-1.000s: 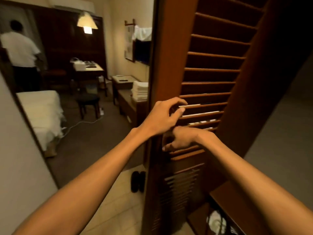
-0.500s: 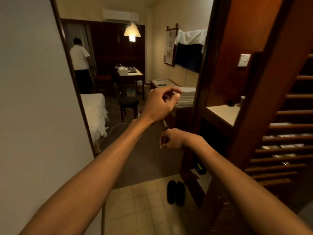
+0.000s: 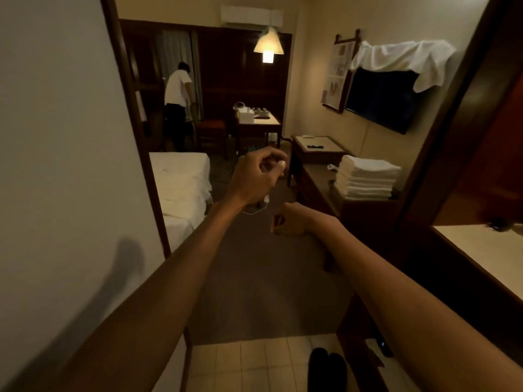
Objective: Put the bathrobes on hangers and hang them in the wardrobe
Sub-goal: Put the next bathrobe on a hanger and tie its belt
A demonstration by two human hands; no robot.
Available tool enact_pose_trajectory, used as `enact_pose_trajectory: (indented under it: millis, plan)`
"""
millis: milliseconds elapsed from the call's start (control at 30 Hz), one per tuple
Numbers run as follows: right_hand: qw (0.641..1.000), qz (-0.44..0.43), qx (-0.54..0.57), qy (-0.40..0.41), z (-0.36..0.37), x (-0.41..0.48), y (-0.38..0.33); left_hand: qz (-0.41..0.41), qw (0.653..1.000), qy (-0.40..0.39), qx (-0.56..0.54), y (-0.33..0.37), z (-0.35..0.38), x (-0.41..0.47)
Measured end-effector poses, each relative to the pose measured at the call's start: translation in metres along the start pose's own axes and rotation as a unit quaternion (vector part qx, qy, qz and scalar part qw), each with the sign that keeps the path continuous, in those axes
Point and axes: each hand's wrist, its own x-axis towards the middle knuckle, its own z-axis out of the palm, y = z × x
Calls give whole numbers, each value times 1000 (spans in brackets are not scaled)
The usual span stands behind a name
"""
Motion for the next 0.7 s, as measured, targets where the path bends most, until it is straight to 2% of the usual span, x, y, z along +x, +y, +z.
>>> enact_pose_trajectory:
  millis: [200, 400, 600, 700]
  plan:
    - [999, -18, -31, -33, -31, 134, 19, -37, 999, 16, 13, -112, -5, 89]
    - [999, -25, -24, 5, -69, 294, 40, -61, 998, 29, 13, -249, -15, 185]
    - [999, -18, 2, 47, -109, 456, 42, -126, 990, 45, 34, -370, -41, 288]
    - [999, -25, 4, 33, -125, 526, 47, -160, 985, 60, 39, -422, -46, 336]
